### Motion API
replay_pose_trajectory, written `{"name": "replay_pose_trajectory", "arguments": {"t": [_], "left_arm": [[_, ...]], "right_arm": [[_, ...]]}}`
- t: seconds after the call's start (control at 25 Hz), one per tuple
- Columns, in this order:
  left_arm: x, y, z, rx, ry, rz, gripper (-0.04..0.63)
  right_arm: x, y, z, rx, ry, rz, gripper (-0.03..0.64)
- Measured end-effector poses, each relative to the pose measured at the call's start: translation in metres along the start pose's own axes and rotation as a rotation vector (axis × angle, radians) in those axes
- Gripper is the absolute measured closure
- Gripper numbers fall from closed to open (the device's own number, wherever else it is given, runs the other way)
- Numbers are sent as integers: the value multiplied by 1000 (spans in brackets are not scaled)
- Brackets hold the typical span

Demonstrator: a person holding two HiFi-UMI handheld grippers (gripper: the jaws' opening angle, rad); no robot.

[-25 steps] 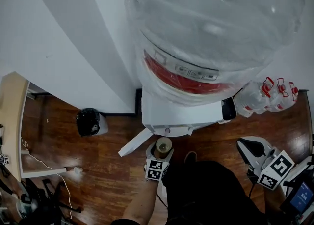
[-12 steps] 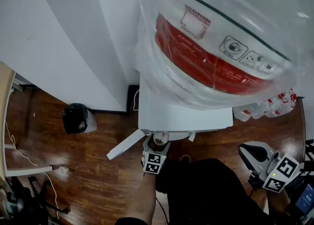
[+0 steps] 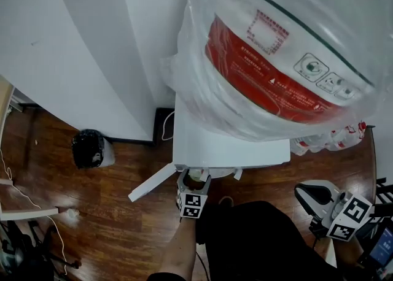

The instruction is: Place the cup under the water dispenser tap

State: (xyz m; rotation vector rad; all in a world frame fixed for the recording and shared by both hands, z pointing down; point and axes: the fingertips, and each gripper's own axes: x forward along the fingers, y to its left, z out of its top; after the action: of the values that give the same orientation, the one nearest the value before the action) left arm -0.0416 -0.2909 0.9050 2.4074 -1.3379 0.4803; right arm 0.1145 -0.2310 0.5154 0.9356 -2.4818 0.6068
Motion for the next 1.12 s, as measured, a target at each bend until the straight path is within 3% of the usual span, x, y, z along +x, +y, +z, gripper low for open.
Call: {"name": "replay_pose_trajectory", "arguments": {"t": [0.16,0.24,0.48,0.64,0.8,1.0,1.12], "left_arm": [[4,-2,-3,-21,50,-6,319],[-4,-7,-5,-18,96,-33,262],[-43,-22,17,-22,148,-97,264],[-94,-50,49,33,171,-173,270],[-149,-65,111,77,82,-211,333],[-219,-59,204,82,-141,-218,353],[-254,-63,256,93,-248,-198,463]], "right_arm": [[3,7,2,3,11,16,615],[1,17,8,20,10,44,609],[-20,37,51,16,-23,47,604],[-37,54,80,26,-61,43,604],[-46,73,104,40,-119,33,604],[-42,88,113,58,-215,-22,605],[-48,93,111,62,-234,-47,606]]}}
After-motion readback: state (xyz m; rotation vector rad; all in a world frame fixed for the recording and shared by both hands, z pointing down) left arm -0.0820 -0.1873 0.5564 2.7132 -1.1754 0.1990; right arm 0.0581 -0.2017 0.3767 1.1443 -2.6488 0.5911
